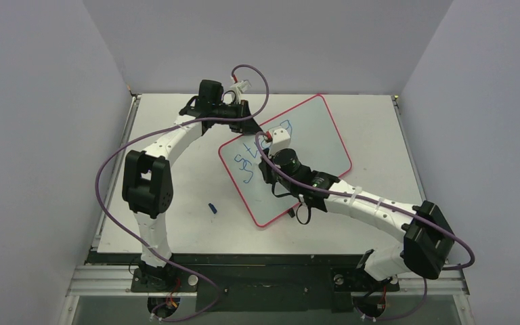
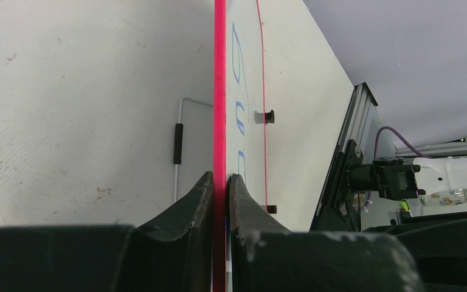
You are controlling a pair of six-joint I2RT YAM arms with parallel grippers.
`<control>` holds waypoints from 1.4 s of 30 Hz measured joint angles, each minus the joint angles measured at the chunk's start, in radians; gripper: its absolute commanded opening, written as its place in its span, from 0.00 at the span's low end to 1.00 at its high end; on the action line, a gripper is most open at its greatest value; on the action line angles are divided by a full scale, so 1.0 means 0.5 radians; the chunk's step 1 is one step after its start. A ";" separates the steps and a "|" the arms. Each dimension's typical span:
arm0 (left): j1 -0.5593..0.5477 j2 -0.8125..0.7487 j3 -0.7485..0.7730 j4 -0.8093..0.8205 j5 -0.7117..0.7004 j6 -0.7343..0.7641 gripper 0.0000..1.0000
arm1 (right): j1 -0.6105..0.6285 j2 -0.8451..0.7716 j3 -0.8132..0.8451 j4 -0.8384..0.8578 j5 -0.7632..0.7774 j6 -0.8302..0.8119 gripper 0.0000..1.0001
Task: Write a sentence on the whiteboard
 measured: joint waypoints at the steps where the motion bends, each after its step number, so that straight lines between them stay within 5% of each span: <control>1: 0.000 0.000 0.000 0.000 0.000 -0.001 0.00 | 0.000 0.008 0.009 0.008 -0.002 0.003 0.00; 28: 0.003 0.000 0.000 -0.024 -0.030 0.025 0.00 | 0.047 -0.045 -0.197 0.211 0.030 0.098 0.00; 42: 0.002 -0.001 0.000 -0.024 -0.022 0.023 0.00 | 0.294 -0.146 -0.318 -0.073 0.254 0.112 0.00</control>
